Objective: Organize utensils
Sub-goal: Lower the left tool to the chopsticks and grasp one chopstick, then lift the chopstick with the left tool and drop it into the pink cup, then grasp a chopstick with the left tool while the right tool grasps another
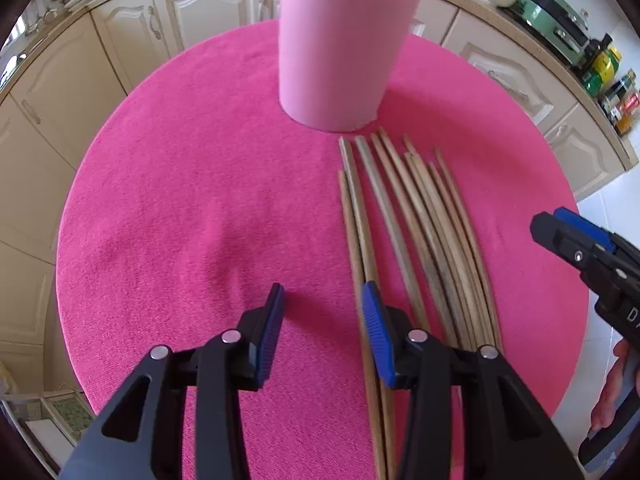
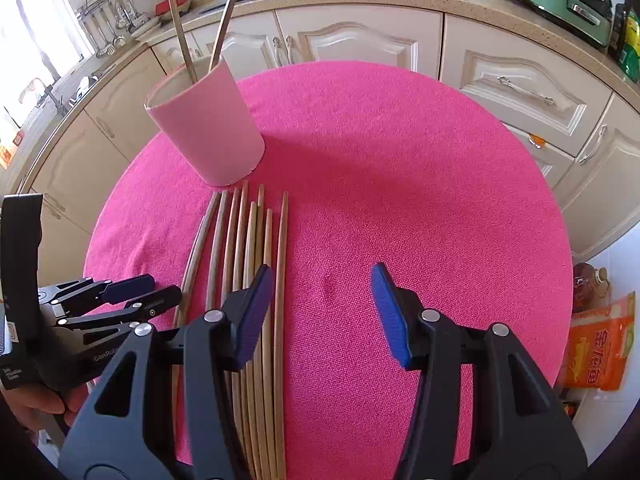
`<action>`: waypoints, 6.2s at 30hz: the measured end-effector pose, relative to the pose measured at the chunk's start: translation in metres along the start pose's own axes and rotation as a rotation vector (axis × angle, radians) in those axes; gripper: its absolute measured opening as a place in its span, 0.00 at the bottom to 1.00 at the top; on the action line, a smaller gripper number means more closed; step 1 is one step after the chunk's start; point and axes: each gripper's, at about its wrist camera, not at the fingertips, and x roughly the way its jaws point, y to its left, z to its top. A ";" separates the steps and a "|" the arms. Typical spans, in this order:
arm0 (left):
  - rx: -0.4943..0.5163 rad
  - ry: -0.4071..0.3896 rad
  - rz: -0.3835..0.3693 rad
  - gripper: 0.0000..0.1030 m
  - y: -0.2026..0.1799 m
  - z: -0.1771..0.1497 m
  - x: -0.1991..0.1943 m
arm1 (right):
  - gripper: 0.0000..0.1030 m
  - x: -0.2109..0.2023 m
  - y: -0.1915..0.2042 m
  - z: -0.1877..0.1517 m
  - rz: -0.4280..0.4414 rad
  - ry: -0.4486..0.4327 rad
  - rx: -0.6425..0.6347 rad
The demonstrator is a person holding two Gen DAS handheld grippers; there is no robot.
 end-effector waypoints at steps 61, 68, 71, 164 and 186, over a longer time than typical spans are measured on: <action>0.123 -0.479 -0.343 0.05 0.036 0.073 -0.167 | 0.05 -0.098 0.046 0.092 0.195 -0.335 0.087; 0.100 -0.740 -0.321 0.05 0.036 0.125 -0.192 | 0.05 -0.098 0.059 0.135 0.266 -0.524 0.047; 0.088 -0.797 -0.304 0.05 0.035 0.143 -0.186 | 0.05 -0.088 0.062 0.150 0.290 -0.562 0.045; 0.106 -0.660 -0.063 0.32 0.052 0.074 -0.136 | 0.53 -0.030 0.089 0.078 0.078 -0.507 -0.013; 0.067 -0.101 -0.157 0.32 0.013 0.015 -0.035 | 0.53 -0.026 0.019 -0.002 -0.104 -0.156 0.015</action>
